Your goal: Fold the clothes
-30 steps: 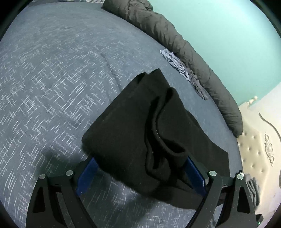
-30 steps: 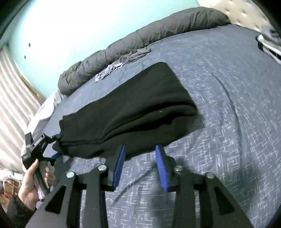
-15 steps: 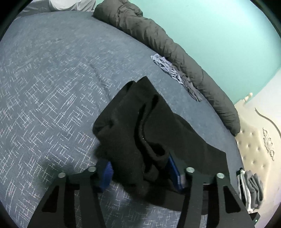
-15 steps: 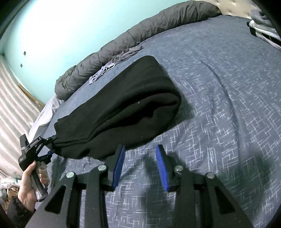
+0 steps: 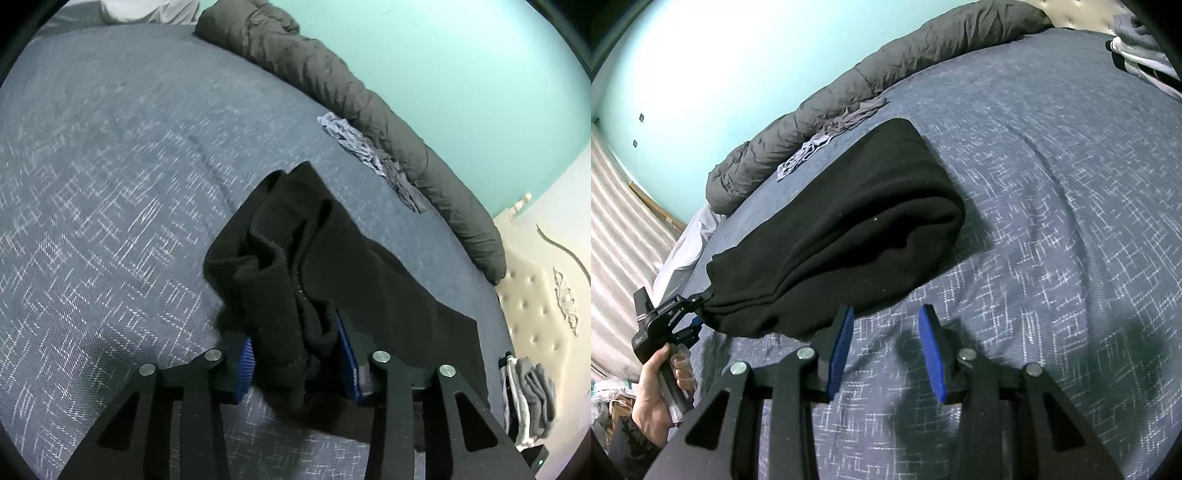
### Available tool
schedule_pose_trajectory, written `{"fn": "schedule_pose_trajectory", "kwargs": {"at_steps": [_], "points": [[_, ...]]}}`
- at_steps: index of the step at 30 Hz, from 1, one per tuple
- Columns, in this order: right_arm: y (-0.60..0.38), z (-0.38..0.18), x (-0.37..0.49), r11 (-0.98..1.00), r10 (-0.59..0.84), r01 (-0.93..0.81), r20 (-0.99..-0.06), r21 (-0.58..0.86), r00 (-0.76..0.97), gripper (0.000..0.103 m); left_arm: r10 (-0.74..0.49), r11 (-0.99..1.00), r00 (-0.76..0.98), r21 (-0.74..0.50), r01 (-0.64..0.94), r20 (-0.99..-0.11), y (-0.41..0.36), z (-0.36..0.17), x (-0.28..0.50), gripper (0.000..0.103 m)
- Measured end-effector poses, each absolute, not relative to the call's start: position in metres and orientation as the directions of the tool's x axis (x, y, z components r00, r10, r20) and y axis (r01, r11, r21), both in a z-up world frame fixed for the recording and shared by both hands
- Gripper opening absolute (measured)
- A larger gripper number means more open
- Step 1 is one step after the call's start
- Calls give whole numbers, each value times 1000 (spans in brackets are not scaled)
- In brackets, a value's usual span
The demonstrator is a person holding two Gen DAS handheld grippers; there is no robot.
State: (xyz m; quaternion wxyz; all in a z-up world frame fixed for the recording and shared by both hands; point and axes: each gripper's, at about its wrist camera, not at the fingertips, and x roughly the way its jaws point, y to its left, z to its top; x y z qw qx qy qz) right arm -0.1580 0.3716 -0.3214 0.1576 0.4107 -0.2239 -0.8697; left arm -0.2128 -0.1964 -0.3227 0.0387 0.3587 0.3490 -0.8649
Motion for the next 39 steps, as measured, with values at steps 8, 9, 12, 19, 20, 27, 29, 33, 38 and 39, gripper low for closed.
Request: {"fn": "schedule_pose_trajectory", "kwargs": {"at_steps": [8, 9, 12, 19, 20, 27, 29, 33, 38, 39], "points": [[370, -322, -158, -849, -461, 92, -644, 520, -611, 37, 212, -708, -724, -614, 349, -656, -203, -338, -215, 71], [370, -322, -158, -849, -461, 92, -644, 520, -611, 37, 211, -711, -724, -611, 347, -657, -202, -338, -216, 71], [370, -322, -158, -848, -461, 90, -644, 522, -610, 37, 216, -714, -728, -614, 337, -650, -202, -340, -217, 71], [371, -321, -158, -844, -470, 97, -639, 528, -610, 37, 208, -734, -736, -600, 318, -645, -197, -336, -221, 47], [371, -321, -158, -843, -471, 97, -638, 529, -610, 37, 205, -736, -739, -599, 315, -641, -197, -334, -221, 42], [382, -315, -159, -832, -474, 89, -620, 547, -626, 37, 198, -764, -773, -589, 264, -603, -182, -304, -216, 34], [388, -313, -160, -828, -473, 82, -613, 554, -633, 37, 199, -776, -781, -582, 243, -592, -175, -292, -216, 33], [399, -310, -160, -820, -470, 67, -602, 568, -645, 37, 205, -801, -790, -563, 204, -578, -157, -269, -220, 32], [412, -308, -161, -806, -470, 48, -589, 590, -657, 37, 223, -832, -794, -535, 147, -565, -122, -233, -232, 31], [415, -308, -161, -803, -471, 44, -587, 595, -659, 37, 228, -838, -794, -528, 135, -564, -113, -225, -237, 30]]}}
